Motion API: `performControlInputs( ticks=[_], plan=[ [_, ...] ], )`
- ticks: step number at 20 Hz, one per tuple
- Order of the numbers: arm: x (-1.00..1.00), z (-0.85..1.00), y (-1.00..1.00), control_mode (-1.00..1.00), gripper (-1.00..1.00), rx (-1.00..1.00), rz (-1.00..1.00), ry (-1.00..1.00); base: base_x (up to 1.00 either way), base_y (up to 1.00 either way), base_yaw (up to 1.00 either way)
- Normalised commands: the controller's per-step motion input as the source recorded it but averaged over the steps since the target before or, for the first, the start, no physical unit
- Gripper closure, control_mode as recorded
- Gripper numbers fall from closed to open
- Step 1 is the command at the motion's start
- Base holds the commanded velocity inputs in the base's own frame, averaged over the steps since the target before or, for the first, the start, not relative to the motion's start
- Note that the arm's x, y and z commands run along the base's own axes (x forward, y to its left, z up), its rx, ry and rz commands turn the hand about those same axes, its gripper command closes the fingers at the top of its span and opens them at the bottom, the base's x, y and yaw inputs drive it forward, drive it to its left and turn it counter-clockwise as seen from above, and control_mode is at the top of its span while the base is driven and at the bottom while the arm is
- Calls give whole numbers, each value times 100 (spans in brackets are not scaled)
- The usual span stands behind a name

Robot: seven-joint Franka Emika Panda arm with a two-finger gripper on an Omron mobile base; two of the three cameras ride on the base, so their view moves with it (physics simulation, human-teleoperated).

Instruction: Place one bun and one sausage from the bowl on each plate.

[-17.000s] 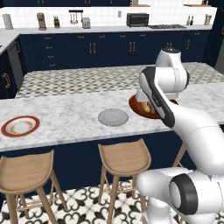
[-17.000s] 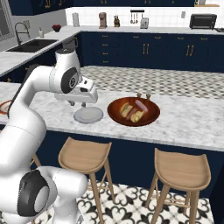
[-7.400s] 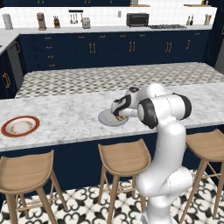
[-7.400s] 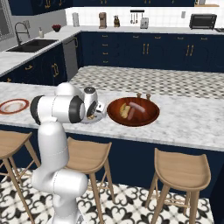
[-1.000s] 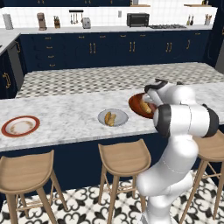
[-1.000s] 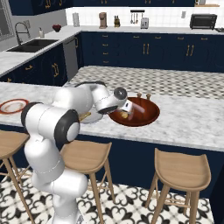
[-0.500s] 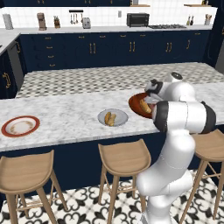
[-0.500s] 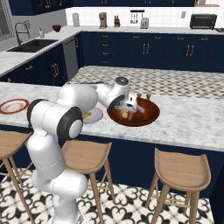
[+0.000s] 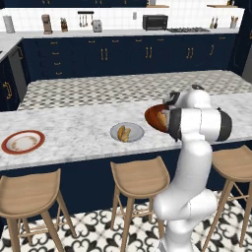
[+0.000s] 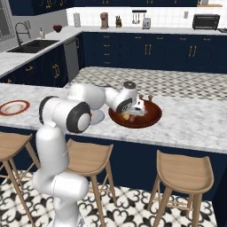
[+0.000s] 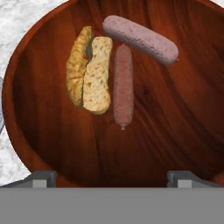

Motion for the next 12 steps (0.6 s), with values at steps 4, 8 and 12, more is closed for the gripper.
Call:
performControlInputs(
  ticks=[4,8,12],
  plan=[
    [12,-13,-8,-100,-100,0,0,0,0,0,0],
    [27,-10,0,-100,-100,0,0,1,0,0,0],
    [26,-25,0,-100,-100,0,0,1,0,0,0]
  ],
)
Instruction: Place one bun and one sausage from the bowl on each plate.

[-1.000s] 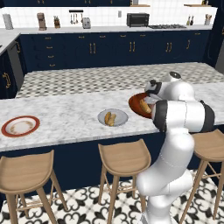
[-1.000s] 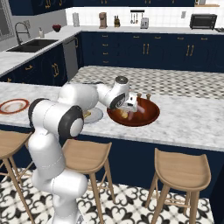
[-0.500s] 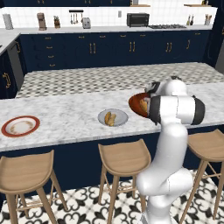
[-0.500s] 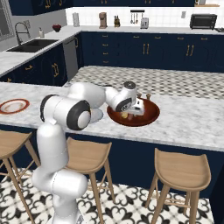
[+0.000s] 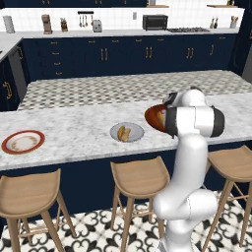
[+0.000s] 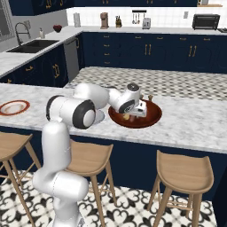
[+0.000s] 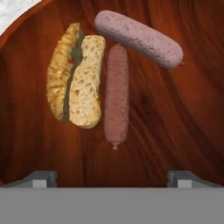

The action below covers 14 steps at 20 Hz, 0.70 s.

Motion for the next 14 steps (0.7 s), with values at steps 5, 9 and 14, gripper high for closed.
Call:
performControlInputs(
  ticks=[5,9,14],
  plan=[
    [51,-30,0,-100,-100,0,16,1,0,0,0],
    [32,-17,-21,-100,-100,0,9,4,0,0,0],
    [23,-9,-10,-100,-100,0,0,7,0,0,0]
  ],
)
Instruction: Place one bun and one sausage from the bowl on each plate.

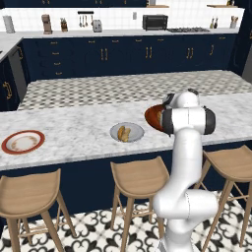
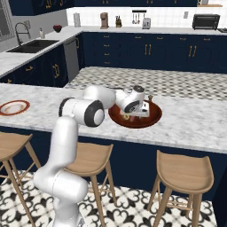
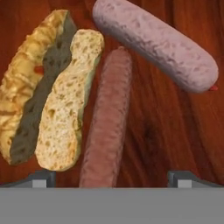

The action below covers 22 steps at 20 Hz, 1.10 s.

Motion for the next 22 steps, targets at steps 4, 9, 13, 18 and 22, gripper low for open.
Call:
performControlInputs(
  ticks=[4,9,13,18,22],
  plan=[
    [12,-26,0,-100,-100,-1,0,7,0,0,0],
    [14,-33,11,-100,-100,-1,0,1,0,0,0],
    [1,-17,11,-100,-100,0,0,0,0,0,0],
    [0,-4,19,-100,-100,0,0,3,0,0,0],
    [0,-31,24,-100,-100,0,0,2,0,0,0]
  ],
)
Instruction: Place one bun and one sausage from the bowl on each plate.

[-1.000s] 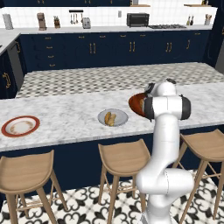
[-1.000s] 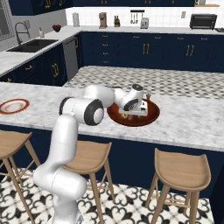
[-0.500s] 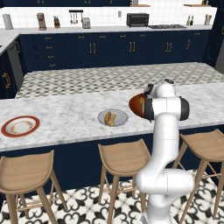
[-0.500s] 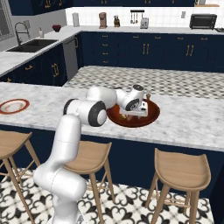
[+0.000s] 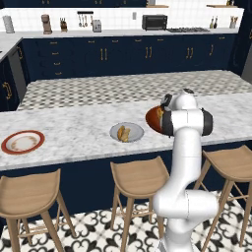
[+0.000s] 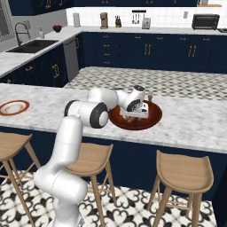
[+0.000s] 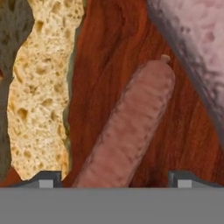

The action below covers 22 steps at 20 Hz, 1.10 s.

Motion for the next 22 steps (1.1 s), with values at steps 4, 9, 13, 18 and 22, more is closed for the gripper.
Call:
performControlInputs(
  ticks=[4,9,13,18,22],
  plan=[
    [12,-49,14,-100,100,0,0,0,0,0,0],
    [2,-59,5,-100,100,0,0,0,0,0,0],
    [0,-53,0,-100,100,0,0,0,0,0,0],
    [-7,-25,-1,-100,100,0,0,0,0,0,0],
    [-60,34,0,-100,100,0,-6,0,0,0,0]
  ],
)
